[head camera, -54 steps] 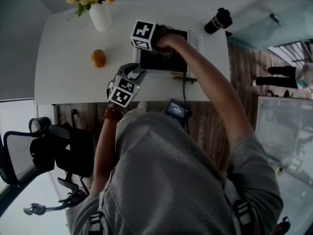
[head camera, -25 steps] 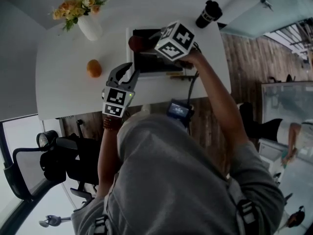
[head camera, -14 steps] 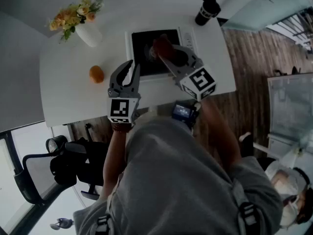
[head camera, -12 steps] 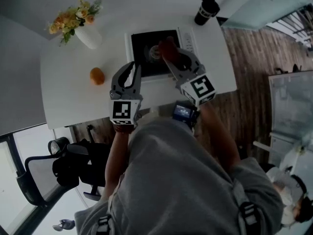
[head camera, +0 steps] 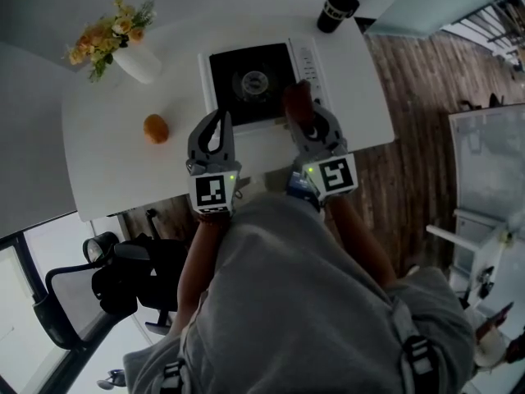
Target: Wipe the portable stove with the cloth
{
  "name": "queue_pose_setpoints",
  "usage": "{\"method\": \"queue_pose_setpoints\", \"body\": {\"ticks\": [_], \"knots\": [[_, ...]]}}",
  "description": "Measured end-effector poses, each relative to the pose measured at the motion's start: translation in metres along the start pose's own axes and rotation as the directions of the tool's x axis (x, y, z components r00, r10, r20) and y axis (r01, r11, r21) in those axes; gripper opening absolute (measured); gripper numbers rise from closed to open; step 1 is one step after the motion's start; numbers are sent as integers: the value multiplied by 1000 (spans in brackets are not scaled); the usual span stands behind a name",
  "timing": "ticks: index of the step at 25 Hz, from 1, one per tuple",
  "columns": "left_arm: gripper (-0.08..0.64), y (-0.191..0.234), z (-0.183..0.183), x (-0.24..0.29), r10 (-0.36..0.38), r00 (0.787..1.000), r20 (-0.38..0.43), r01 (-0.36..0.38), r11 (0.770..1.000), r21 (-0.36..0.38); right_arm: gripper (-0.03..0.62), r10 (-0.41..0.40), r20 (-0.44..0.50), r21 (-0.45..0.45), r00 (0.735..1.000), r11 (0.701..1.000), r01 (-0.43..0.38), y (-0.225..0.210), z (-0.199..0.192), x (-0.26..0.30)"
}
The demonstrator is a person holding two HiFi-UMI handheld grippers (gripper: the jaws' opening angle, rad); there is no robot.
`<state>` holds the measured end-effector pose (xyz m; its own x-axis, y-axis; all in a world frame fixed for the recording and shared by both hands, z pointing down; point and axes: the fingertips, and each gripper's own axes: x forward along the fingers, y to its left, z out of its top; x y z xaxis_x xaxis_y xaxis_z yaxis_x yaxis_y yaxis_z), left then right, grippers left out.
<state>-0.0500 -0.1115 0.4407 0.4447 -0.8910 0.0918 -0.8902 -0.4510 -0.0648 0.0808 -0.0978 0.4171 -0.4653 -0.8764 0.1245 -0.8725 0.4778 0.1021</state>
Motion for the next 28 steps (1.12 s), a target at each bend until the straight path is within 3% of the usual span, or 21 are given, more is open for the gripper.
{"method": "queue_pose_setpoints", "body": {"ticks": [12, 28], "knots": [[41, -11, -11, -4, -11, 1000, -18, 11, 1000, 9, 67, 5, -67, -45, 998, 999, -8, -2, -28, -14], [41, -7, -19, -8, -10, 999, -32, 9, 1000, -13, 67, -5, -96, -19, 995, 1000, 3, -9, -39, -16]]}}
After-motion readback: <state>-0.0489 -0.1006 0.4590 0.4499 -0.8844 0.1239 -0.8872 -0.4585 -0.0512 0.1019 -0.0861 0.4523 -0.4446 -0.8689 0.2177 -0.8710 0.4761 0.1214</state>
